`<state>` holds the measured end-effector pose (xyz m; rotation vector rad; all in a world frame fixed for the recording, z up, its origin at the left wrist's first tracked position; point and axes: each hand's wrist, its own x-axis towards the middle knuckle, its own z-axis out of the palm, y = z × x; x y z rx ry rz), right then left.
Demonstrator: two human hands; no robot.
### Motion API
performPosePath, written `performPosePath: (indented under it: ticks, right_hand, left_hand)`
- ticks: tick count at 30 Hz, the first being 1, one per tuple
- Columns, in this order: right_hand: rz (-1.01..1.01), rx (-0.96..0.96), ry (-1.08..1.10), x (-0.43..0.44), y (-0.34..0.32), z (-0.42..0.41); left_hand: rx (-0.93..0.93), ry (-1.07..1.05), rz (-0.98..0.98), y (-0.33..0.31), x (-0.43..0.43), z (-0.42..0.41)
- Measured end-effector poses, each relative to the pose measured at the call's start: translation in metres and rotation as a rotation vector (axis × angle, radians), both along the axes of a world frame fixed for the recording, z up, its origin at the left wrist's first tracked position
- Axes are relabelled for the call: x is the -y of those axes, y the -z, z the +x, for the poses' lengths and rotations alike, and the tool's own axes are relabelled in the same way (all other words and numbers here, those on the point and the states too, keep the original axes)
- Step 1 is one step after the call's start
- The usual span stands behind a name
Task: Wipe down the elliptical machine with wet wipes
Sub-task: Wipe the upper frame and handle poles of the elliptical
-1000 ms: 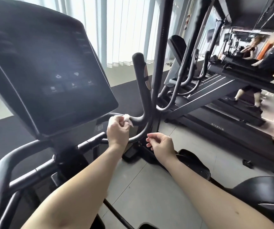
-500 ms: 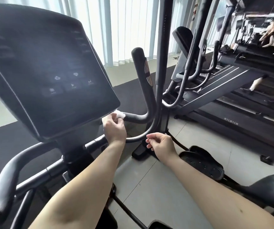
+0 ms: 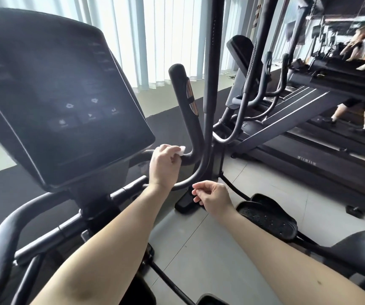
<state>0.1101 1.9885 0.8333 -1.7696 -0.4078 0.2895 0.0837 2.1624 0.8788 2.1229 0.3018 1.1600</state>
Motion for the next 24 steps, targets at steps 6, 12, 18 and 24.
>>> performPosePath:
  ticks: [6, 12, 18, 24]
  right_hand:
    - [-0.023, -0.001, -0.012, 0.011, 0.0, -0.002]
    - [0.005, -0.023, 0.018, 0.016, -0.001, -0.006]
    - [0.224, -0.098, 0.065, 0.014, -0.018, -0.015]
    - [0.163, -0.124, 0.005, 0.024, -0.014, -0.026]
  left_hand:
    - [0.008, -0.264, -0.19, 0.012, -0.012, -0.014]
    - [-0.094, 0.034, -0.122, 0.026, 0.033, -0.037]
    - [-0.242, 0.191, -0.178, 0.035, 0.066, -0.05]
    - [-0.335, 0.253, -0.217, 0.045, 0.075, -0.073]
